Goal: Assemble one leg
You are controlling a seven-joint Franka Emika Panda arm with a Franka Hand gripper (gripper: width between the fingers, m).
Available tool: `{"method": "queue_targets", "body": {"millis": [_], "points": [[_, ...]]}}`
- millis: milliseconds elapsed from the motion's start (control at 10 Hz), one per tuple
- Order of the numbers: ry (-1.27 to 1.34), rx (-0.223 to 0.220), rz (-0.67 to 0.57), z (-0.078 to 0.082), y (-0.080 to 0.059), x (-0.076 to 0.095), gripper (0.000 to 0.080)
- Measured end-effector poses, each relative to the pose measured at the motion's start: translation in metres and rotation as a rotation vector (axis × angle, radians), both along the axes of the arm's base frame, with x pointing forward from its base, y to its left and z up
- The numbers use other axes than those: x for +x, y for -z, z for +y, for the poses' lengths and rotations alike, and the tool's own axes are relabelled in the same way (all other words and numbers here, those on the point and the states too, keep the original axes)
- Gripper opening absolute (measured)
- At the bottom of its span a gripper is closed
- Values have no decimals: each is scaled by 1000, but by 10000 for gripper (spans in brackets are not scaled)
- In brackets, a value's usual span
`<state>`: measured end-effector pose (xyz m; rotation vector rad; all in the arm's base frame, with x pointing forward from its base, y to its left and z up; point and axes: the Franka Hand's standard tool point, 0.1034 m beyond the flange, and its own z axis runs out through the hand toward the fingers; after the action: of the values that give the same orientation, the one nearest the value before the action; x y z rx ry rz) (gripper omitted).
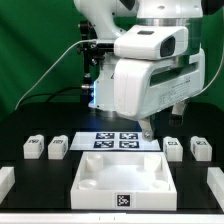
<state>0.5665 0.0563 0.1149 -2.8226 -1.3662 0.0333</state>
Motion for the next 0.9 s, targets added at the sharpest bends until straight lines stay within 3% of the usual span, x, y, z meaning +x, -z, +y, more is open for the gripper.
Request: {"method": "queue_targets", "body": {"millis": [800, 900], "points": [[-26, 2, -10, 1, 1, -1, 650], [-75, 5, -25, 0, 11, -23, 650]]}}
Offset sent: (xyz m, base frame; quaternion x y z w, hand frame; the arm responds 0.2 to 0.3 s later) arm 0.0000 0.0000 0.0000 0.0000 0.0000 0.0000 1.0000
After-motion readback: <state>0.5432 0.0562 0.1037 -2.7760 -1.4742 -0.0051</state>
